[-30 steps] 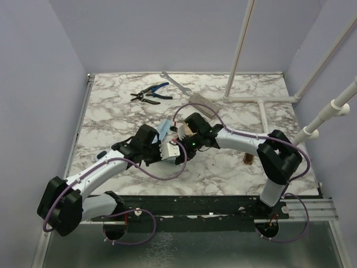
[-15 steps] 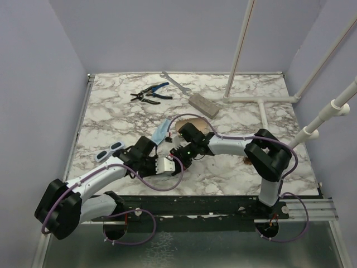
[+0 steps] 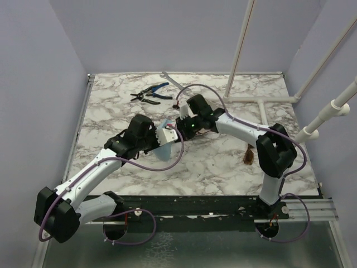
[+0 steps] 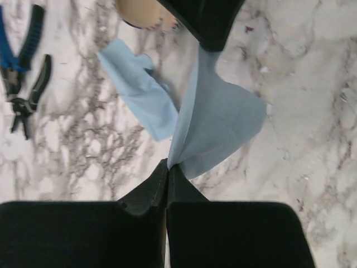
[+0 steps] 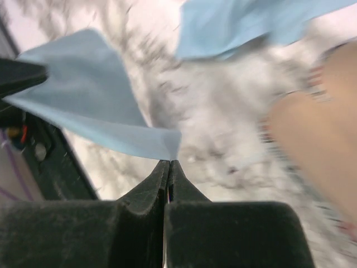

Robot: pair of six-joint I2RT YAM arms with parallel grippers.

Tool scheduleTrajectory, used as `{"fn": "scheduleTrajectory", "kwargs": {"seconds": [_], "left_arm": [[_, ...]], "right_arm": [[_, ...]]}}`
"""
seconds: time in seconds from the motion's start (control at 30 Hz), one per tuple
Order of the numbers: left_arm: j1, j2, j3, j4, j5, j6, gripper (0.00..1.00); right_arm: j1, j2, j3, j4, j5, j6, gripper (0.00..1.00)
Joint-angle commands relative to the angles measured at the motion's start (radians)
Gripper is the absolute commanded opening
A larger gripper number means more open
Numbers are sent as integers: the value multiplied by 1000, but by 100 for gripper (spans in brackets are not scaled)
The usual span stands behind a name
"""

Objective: Organize the sunglasses
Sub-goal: Adjust the glasses cleaning cloth at the center of the board.

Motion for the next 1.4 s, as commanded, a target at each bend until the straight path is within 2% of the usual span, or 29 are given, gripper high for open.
{"fn": "scheduleTrajectory", "kwargs": {"seconds": [0.0, 0.2, 0.4, 0.5, 0.63, 0.73, 0.8, 0.9, 0.97, 1.1, 1.37], "left_arm": [[7, 11, 53, 134, -108, -21, 0], [7, 54, 69, 218, -102, 59, 0], [5, 46, 39, 208, -48, 45, 0], [3, 51, 92, 151, -79, -22, 0], [-8, 86, 197, -3, -149, -232, 0], [-15, 89, 246, -110, -149, -364, 0], [-20, 106, 290, -162, -162, -432, 0], [-24, 151, 376, -227, -205, -513, 0], [-27, 179, 434, -279, -229, -555, 0], [-34, 246, 540, -380, -246, -625, 0], [-42, 280, 620, -413, -220, -670, 0]], "right_arm": [[-46, -30, 118, -88, 150, -93, 1], [-47, -22, 245, -158, 254, -223, 1], [-46, -78, 102, -114, 70, -286, 0], [-47, -204, -100, 67, 10, -304, 1], [-45, -359, -348, 418, -28, -264, 21], [-45, -425, -493, 670, -40, -235, 41], [-41, -446, -581, 873, -40, -238, 50], [-17, -437, -686, 1174, -12, -271, 53], [8, -418, -717, 1314, 62, -278, 54], [15, -382, -688, 1371, 108, -243, 54], [15, -277, -636, 1364, 19, -269, 47]]}}
